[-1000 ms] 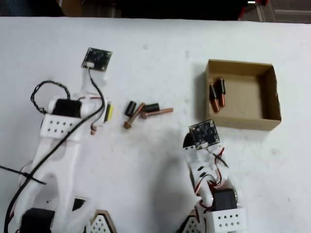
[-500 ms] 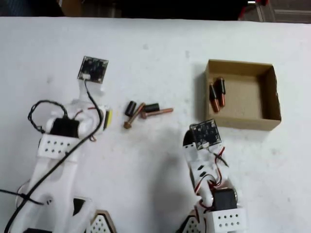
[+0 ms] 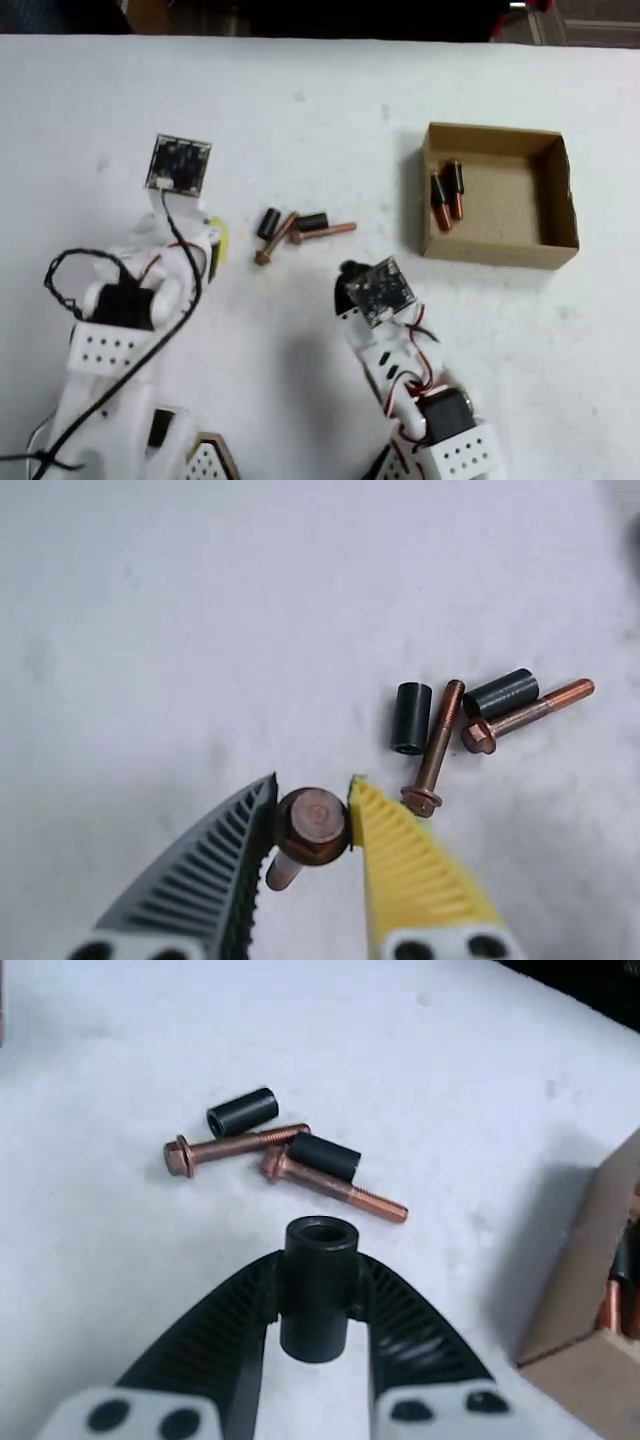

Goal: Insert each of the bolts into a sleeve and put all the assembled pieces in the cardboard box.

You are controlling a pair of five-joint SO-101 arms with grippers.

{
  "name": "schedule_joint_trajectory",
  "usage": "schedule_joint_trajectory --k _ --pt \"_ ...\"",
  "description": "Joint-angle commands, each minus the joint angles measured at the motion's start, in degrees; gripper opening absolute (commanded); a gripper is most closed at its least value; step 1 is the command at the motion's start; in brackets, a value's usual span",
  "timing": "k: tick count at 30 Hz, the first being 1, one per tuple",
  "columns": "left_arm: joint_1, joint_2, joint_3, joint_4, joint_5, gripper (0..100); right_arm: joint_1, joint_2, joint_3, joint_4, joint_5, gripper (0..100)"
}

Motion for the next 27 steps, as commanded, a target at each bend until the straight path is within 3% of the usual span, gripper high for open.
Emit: schedule_joint_trajectory --k 1,7,13,18,23,27 --pt "0.4 -4.3 -0.6 -2.5 -0.3 4 -2.6 -0.7 0.4 -5.5 -0.1 1.7" --pt "0.5 -6.2 -0.6 -2.3 0.1 4 -6.5 -0.7 0.4 -12.4 -0.2 1.7" --pt "0.6 -6.4 -0.6 -2.5 11.0 4 -10.4 -0.3 0.4 -18.5 -0.5 1.7" --pt "0.8 -6.4 -1.1 -2.6 13.2 4 -10.6 -0.3 0.4 -18.8 -0.7 1.7" --pt "0.8 -6.4 -0.7 -6.0 20.1 4 -10.3 -0.3 0.4 -18.8 -9.7 1.7" --pt "0.8 -6.5 -0.7 -7.7 24.5 4 -10.2 -0.3 0.4 -18.4 -10.5 1.7"
